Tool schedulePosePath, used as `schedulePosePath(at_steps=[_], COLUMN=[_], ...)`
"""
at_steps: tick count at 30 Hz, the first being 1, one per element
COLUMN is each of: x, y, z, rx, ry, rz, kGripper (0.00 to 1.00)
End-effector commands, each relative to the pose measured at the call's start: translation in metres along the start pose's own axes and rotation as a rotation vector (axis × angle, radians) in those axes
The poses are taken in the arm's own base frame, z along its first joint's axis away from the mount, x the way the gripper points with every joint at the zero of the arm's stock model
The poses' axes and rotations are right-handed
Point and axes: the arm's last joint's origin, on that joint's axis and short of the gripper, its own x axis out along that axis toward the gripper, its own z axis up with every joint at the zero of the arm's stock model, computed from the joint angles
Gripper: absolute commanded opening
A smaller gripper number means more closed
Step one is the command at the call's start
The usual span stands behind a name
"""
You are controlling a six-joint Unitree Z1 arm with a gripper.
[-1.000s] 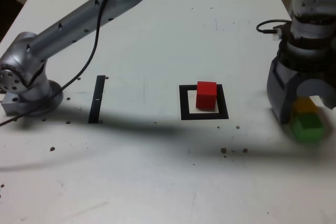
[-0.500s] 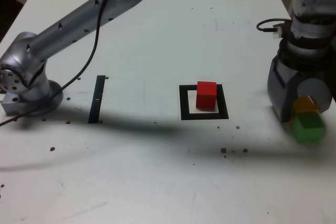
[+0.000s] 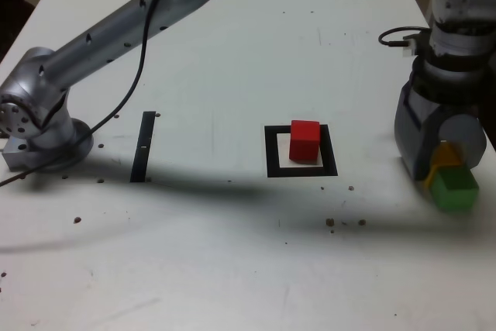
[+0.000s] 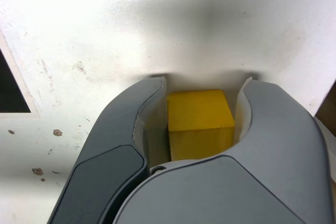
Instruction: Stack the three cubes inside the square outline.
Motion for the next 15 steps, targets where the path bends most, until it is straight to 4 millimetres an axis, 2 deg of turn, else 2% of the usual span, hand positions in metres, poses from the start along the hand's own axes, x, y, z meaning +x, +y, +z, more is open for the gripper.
schedulePosePath(at_steps=[1, 8, 15], x=[-0.008, -0.036, -0.067], y=[0.001, 0.005, 0.010], z=[-0.002, -0.015, -0.043], rx=[-0.002, 0.015, 0.045], ry=[-0.013, -0.031, -0.017], rz=[0.005, 0.027, 0.032], kGripper=[0.22, 0.22, 0.22])
